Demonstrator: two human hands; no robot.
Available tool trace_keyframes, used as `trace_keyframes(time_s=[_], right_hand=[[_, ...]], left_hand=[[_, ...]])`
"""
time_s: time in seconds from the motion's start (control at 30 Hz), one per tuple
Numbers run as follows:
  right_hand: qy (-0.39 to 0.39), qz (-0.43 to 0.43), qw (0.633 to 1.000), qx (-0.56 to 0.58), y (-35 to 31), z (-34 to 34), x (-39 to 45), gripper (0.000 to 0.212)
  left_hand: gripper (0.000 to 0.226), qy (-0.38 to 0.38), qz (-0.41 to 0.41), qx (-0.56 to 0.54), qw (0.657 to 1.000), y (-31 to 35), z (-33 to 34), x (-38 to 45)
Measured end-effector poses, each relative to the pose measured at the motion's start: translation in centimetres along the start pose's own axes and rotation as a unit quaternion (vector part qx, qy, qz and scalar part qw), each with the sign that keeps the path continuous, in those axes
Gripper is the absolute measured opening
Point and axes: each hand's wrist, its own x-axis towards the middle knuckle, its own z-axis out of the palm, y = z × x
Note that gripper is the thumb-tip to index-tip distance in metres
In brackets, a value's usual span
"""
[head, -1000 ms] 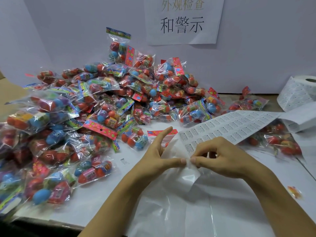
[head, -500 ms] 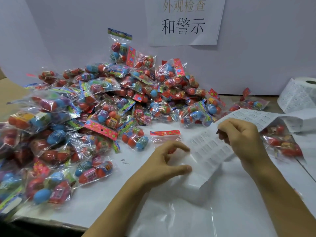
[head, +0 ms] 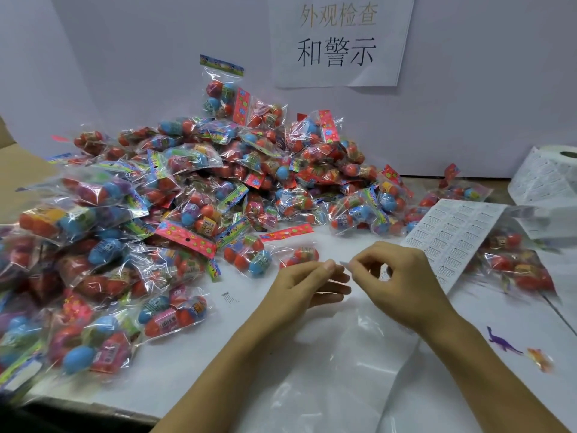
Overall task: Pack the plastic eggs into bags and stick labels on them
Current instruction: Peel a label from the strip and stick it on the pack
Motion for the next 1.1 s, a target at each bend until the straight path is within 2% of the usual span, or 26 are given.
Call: trace_keyframes(time_s=[0.1,0.17,0.27,0.33,0.47,0.53,0.6,0.67,0.73,0.77,0.83,0.9,1.1], right_hand=[[-0.019,-0.013,0.999,0.030,-0.3,0.0,0.0,0.013],[-0.021,-0.002,0.998,0.052,-0.4,-0.1,-0.1,0.024],[-0.019,0.073,0.993,0.090,-0.3,-0.1,0.1,0.039],[-0.045,0.119,0.986,0.110,-0.3,-0.1,0.1,0.044],[-0.059,0.112,0.984,0.128,-0.3,-0.2,0.2,0.011],[-0.033,0.119,0.980,0.158,-0.2,-0.2,0.2,0.009],[-0.002,0.139,0.975,0.175,0.1,-0.3,0.3,0.007],[0.012,0.162,0.972,0.171,0.3,-0.3,0.4,0.015],[-0.004,0.180,0.971,0.159,0.5,-0.2,0.5,0.042],[-0.019,0.189,0.970,0.153,0.5,-0.1,0.6,0.055],[-0.045,0.206,0.966,0.148,0.6,0.1,0.5,0.074],[-0.060,0.224,0.961,0.150,0.6,0.2,0.4,0.084],[-0.038,0.287,0.940,0.179,1.4,1.4,0.6,0.107]], left_hand=[[0.033,0.003,0.007,0.002,1.000,-0.1,-0.1,0.1],[0.022,0.010,0.023,-0.016,1.000,-0.2,-0.2,0.1],[0.021,0.003,0.046,-0.058,0.997,-0.3,-0.4,0.1],[0.021,-0.008,0.052,-0.076,0.996,-0.3,-0.7,0.2],[0.018,0.008,0.060,-0.045,0.997,-0.4,-0.6,0.2],[0.014,0.104,0.104,0.034,0.989,-0.6,-0.5,0.2],[0.009,0.259,0.168,0.183,0.934,-0.7,-1.0,0.3],[0.015,0.357,0.169,0.297,0.869,-0.9,-1.7,0.3],[0.028,0.361,0.066,0.388,0.845,-0.9,-2.0,0.3],[0.036,0.346,0.014,0.453,0.821,-1.0,-2.1,0.3],[0.046,0.314,-0.027,0.539,0.781,-1.5,-2.0,0.4],[0.044,0.294,0.005,0.532,0.794,-1.6,-1.8,0.4],[0.028,0.178,0.096,0.370,0.907,-1.3,-1.4,0.3]])
